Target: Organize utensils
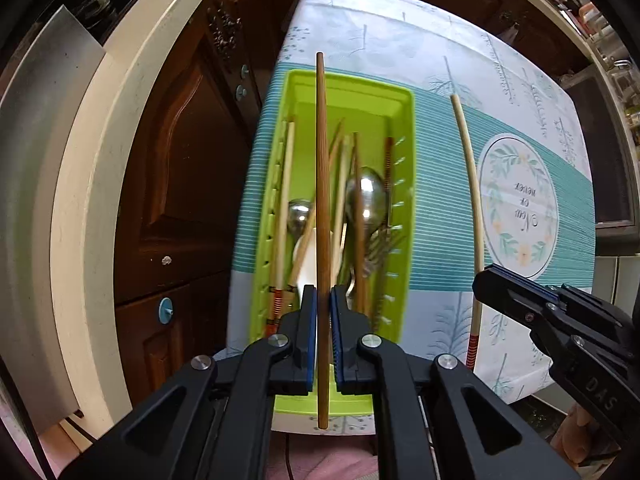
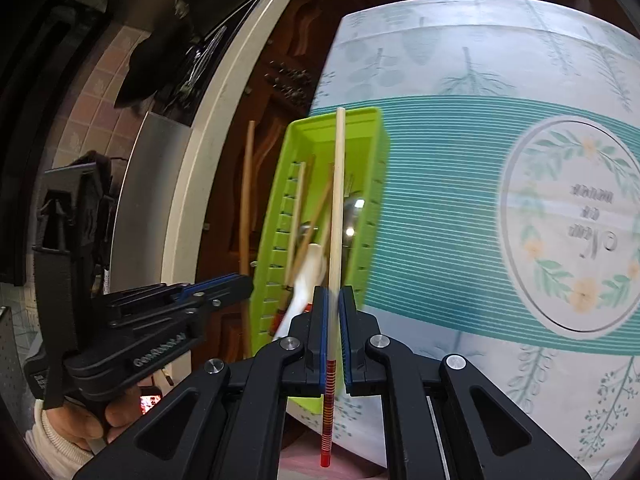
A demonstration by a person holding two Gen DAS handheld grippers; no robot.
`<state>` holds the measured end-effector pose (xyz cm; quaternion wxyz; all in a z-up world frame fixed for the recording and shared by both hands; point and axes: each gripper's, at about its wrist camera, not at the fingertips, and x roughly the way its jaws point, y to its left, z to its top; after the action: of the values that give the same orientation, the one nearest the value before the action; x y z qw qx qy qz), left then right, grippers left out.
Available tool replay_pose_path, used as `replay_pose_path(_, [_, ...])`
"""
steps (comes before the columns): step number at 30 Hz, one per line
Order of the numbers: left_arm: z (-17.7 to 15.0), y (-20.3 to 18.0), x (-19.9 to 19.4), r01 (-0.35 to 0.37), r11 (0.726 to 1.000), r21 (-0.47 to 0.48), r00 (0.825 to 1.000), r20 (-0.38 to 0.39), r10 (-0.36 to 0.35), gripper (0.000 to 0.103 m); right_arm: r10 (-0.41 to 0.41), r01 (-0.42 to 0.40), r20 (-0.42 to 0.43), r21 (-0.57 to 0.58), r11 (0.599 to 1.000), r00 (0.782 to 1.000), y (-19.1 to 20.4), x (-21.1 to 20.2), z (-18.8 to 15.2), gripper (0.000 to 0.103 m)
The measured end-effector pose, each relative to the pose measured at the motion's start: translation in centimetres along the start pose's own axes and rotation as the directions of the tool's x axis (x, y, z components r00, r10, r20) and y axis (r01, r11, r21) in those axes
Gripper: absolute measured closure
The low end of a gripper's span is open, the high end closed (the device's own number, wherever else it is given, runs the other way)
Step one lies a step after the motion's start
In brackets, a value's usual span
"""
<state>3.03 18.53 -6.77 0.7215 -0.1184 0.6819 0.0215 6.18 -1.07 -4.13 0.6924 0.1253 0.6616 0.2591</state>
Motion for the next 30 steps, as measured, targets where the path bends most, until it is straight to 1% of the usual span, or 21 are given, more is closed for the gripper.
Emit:
replay_pose_path(3, [0.2,0.9,0.9,0.002,1.0,0.005,1.0,-0.014,-0.002,0.099,0.004,-0.005,-0.018,-0.006,1.0,1.0,2.3,1.5,0.6,0.098])
replay_pose_path(9, [1.1,1.5,2.2,-0.001,0.999,0.046,1.0,-0.028,0.002,0.097,0.002,-0.002,-0.035,0.008,1.0,0.999,3.7,4.1,1.5,0.097])
replay_pose_path(10, [1.2,1.6,2.3,-0.002,0.999,0.052,1.0,-0.03,0.004,0.089,-0.007,0.008,-0.035,0.017,1.0,0.999,3.8,4.3,1.6,0.096])
replay_pose_path(11, [1.3,1.6,2.4,0.002,0.999,0.054,0.999,-0.032,0.0,0.078,-0.02,0.021,-0.03,0.027,0.999,0.999,3.8,4.4,1.6,0.095])
replay_pose_path(13, [1.4,1.7,2.5,0.013,0.998,0.057,0.999,-0.033,-0.011,0.076,-0.032,0.033,-0.017,0.039,0.999,0.999,3.3,4.5,1.7,0.086])
replay_pose_path(17, [1.3,1.4,2.6,0.024,0.997,0.076,0.999,-0.038,-0.022,0.075,-0.053,0.053,0.006,0.058,0.997,0.999,2.7,4.0,1.4,0.085])
replay_pose_path(19, [1.1,1.3,2.3,0.026,0.996,0.089,0.999,-0.028,-0.024,0.074,-0.066,0.065,0.015,0.07,0.995,0.998,2.3,3.7,1.1,0.085])
replay_pose_path(21, [0.9,1.1,2.0,0.025,0.994,0.103,1.0,-0.016,-0.023,0.069,-0.085,0.083,0.023,0.075,0.994,0.996,1.9,3.4,0.8,0.085])
replay_pose_path(23, [0.7,0.8,1.6,0.023,0.993,0.115,1.0,0.006,-0.023,0.057,-0.108,0.105,0.029,0.083,0.991,0.994,1.5,3.0,0.2,0.085])
replay_pose_path(25, [0.4,0.5,1.1,0.013,0.991,0.134,0.999,0.035,-0.018,0.054,-0.117,0.114,0.029,0.095,0.989,0.993,0.9,2.7,-0.4,0.085])
replay_pose_path(27, [0.0,0.2,0.7,0.011,0.989,0.149,0.998,0.066,-0.021,0.049,-0.134,0.13,0.034,0.111,0.985,0.99,0.2,2.3,-1.1,0.085])
replay_pose_path(29, [-0.5,-0.1,0.3,0.01,0.987,0.158,0.994,0.102,-0.027,0.039,-0.148,0.142,0.042,0.122,0.982,0.988,-0.4,2.0,-1.8,0.085])
replay_pose_path(30, [-0.7,-0.3,0.1,0.007,0.987,0.164,0.992,0.125,-0.028,0.036,-0.164,0.157,0.05,0.13,0.979,0.985,-0.7,1.8,-2.3,0.085])
